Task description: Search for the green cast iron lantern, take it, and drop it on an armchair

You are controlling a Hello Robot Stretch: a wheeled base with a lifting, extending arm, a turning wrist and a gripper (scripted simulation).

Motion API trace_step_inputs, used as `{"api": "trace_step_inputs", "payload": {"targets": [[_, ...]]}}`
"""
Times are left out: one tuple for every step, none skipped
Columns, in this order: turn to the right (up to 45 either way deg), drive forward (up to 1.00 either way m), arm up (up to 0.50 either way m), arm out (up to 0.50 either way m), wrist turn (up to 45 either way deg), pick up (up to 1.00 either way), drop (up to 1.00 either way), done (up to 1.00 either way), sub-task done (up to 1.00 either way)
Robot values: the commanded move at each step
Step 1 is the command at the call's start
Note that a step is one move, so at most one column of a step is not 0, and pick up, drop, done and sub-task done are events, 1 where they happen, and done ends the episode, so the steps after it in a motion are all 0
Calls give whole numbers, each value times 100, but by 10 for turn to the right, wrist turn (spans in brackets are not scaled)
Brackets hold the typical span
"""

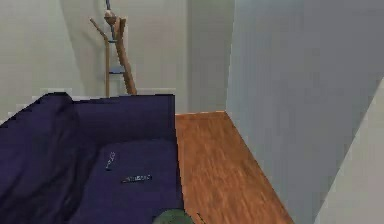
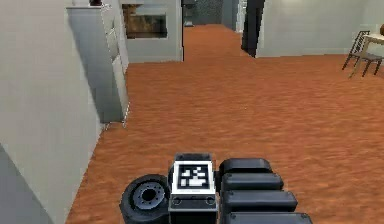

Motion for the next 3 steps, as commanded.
{"api": "trace_step_inputs", "payload": {"targets": [[450, 0, 0, 0, 0, 0, 0, 0, 0], [90, 0, 0, 0, 0, 0, 0, 0, 0], [30, 0, 0, 0, 0, 0, 0, 0, 0]]}}
